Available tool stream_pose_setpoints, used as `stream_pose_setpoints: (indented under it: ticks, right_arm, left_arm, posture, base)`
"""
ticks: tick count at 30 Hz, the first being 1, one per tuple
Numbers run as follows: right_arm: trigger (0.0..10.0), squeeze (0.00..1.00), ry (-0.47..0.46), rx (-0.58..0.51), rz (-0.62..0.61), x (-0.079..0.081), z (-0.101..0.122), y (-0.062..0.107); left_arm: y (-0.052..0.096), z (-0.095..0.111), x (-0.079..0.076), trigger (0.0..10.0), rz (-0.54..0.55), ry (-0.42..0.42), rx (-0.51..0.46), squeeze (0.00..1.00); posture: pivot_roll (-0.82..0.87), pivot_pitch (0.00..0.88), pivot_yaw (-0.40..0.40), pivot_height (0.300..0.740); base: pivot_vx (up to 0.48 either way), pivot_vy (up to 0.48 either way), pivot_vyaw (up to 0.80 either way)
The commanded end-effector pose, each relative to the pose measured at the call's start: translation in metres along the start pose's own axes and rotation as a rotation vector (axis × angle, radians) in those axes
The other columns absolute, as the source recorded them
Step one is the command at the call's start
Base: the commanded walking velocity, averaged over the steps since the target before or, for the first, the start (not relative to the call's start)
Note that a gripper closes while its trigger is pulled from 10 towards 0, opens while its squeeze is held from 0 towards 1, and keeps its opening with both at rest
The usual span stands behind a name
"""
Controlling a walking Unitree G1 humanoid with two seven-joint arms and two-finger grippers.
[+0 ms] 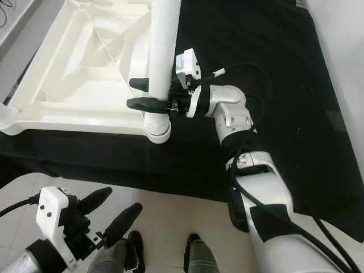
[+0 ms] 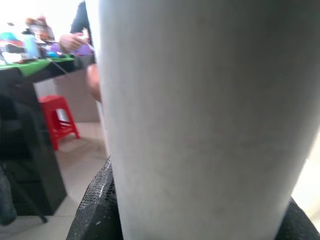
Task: Building children table
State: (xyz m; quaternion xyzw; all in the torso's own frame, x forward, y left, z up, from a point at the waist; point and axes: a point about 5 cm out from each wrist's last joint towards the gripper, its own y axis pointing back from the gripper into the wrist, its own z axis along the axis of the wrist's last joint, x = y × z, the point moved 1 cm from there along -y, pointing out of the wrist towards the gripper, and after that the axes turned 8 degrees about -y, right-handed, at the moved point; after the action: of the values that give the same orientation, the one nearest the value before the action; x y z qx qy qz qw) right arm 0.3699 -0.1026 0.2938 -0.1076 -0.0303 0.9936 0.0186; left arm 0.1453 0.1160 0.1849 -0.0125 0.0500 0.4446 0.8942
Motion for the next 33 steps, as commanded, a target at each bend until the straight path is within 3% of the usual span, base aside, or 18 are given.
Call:
stream_pose_setpoints:
  ticks: [1,2,9,12,17,22,24,33]
  right_arm:
    - [10.0,0.00,0.004,0.038,0.039,0.002,-0.003,0.001]
    - [10.0,0.00,0.016,0.068,0.101,0.004,-0.001,0.000]
    - [10.0,0.00,0.054,0.140,0.164,0.009,-0.002,-0.005]
    - [10.0,0.00,0.115,0.237,0.227,0.013,-0.006,-0.014]
    - [10.0,0.00,0.135,0.290,0.292,0.016,-0.002,-0.026]
    - [10.0,0.00,0.133,0.320,0.331,0.018,0.001,-0.034]
    - [10.0,0.00,0.083,0.351,0.351,0.016,0.002,-0.042]
    - [10.0,0.00,0.028,0.254,0.323,0.011,0.015,-0.049]
  left_arm:
    - [0.004,-0.002,-0.004,10.0,-0.009,0.008,0.029,0.00]
    - [0.007,-0.001,-0.005,10.0,-0.009,0.016,0.028,0.00]
    - [0.008,-0.001,-0.006,10.0,-0.008,0.027,0.026,0.00]
    - [0.010,0.000,-0.006,10.0,-0.006,0.033,0.024,0.00]
    - [0.010,0.000,-0.006,10.0,-0.006,0.037,0.021,0.00]
    - [0.010,0.001,-0.006,10.0,-0.005,0.039,0.019,0.00]
    - [0.008,0.001,-0.006,10.0,-0.002,0.044,0.013,0.00]
    - [0.008,0.002,-0.007,10.0,0.000,0.049,0.010,0.00]
  posture:
    - [0.15,0.420,0.027,0.740]
    - [0.15,0.427,0.026,0.740]
    - [0.16,0.435,0.022,0.740]
    - [0.17,0.442,0.020,0.740]
    - [0.17,0.445,0.009,0.740]
    - [0.16,0.445,0.005,0.740]
    - [0.16,0.448,-0.006,0.740]
    - [0.15,0.450,-0.017,0.740]
  base:
    - [0.000,0.000,0.00]
    - [0.000,0.000,0.00]
    - [0.000,0.000,0.00]
    - [0.000,0.000,0.00]
    - [0.000,0.000,0.00]
    - [0.000,0.000,0.00]
    - [0.000,0.000,0.00]
    - [0.000,0.000,0.00]
